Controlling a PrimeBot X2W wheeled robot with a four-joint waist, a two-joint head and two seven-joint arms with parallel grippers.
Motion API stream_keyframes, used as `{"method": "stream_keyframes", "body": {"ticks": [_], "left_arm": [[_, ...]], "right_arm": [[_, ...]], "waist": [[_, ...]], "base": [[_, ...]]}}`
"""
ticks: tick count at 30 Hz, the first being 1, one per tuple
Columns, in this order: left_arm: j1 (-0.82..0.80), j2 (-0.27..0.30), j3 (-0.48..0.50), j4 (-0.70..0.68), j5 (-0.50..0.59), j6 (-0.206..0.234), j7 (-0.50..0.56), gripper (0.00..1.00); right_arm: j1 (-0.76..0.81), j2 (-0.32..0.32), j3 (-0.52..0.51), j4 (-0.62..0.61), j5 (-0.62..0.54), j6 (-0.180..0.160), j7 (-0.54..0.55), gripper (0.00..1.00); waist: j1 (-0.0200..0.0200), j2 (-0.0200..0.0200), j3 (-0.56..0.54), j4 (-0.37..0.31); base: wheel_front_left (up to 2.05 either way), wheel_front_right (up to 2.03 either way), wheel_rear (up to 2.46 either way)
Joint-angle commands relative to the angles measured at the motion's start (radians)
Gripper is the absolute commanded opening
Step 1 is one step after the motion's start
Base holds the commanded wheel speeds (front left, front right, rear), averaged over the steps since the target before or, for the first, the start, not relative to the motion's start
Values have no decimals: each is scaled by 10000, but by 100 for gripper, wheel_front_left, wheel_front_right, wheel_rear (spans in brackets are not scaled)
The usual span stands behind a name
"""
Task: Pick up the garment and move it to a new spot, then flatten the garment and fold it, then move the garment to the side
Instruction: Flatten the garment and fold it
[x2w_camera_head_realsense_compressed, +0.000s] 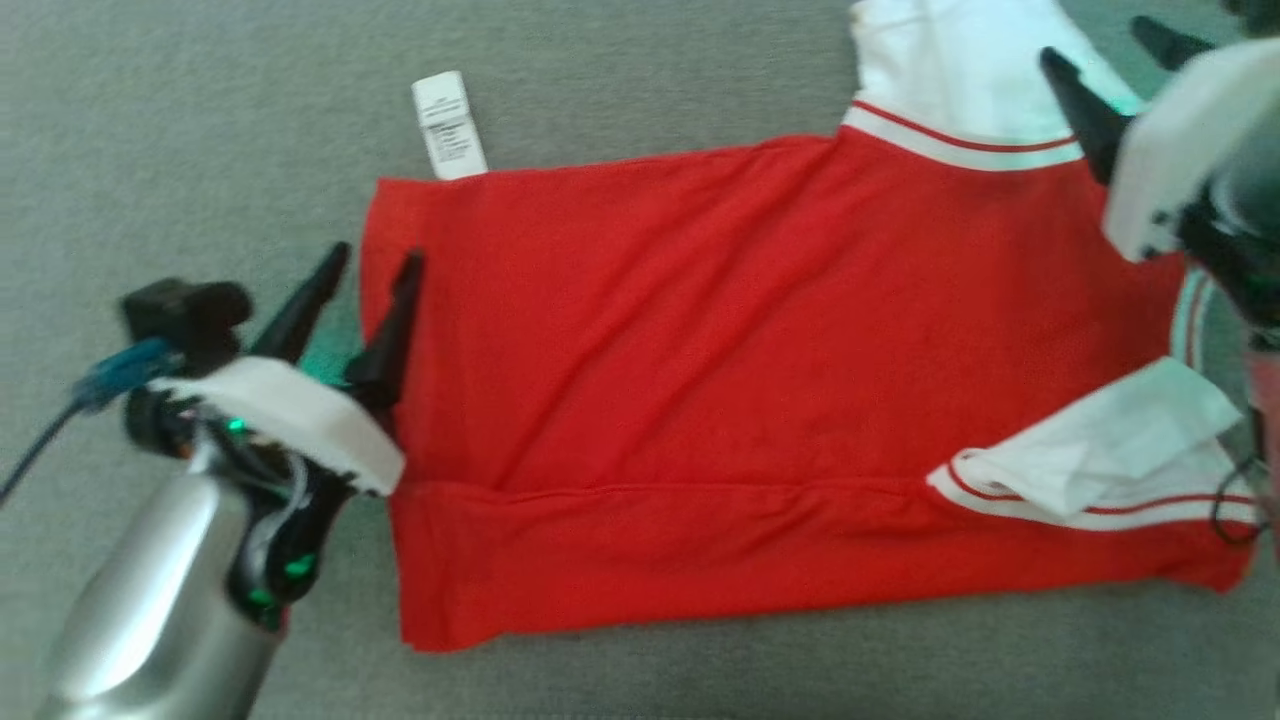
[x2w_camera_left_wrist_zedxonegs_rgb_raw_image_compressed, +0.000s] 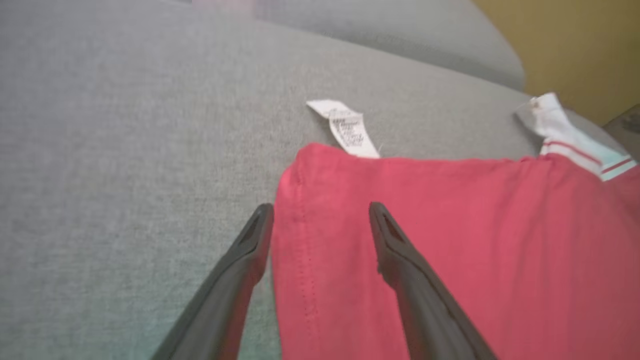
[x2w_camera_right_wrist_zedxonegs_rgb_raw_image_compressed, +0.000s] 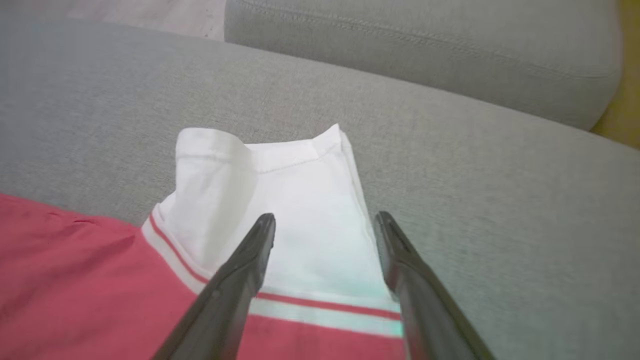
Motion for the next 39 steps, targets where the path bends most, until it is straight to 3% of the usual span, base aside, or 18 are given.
{"method": "stream_keyframes", "body": {"ticks": [1, 8, 14, 30, 31, 32, 39], "left_arm": [[-368, 73, 253, 143, 22, -198, -16, 100], [-1238, -574, -335, 1427, 53, -802, -112, 100], [-1733, -789, -687, 2065, 119, -1074, -102, 100], [-2898, -1061, -1133, 3308, 162, -1317, 85, 97], [-2944, -1084, -1191, 3381, 128, -1339, 148, 41], [-2985, -1106, -1212, 3435, 96, -1357, 139, 0], [-3083, -863, -1262, 3295, 159, -1447, -356, 0]], "right_arm": [[-352, 48, 179, 306, -277, 77, -312, 100], [-1558, 437, 27, 2813, -1027, 77, -1407, 100], [-2243, 568, 22, 4368, -1314, 77, -1932, 100], [-3062, 874, 614, 6183, -978, 77, -2412, 100], [-3076, 907, 636, 6272, -903, 77, -2384, 24], [-3094, 941, 638, 6340, -813, 77, -2400, 0], [-3336, 1015, 549, 6032, -24, 77, -3497, 0]], "waist": [[-4, 1, 62, 220], [-4, 1, 110, 589], [-4, 1, 215, 776], [-4, 1, 248, 661], [-4, 1, 252, 650], [-4, 1, 254, 638], [-4, 1, 178, 464]], "base": [[0, 0, 0], [0, 0, 0], [0, 0, 0], [0, 0, 0], [0, 0, 0], [0, 0, 0], [0, 0, 0]]}}
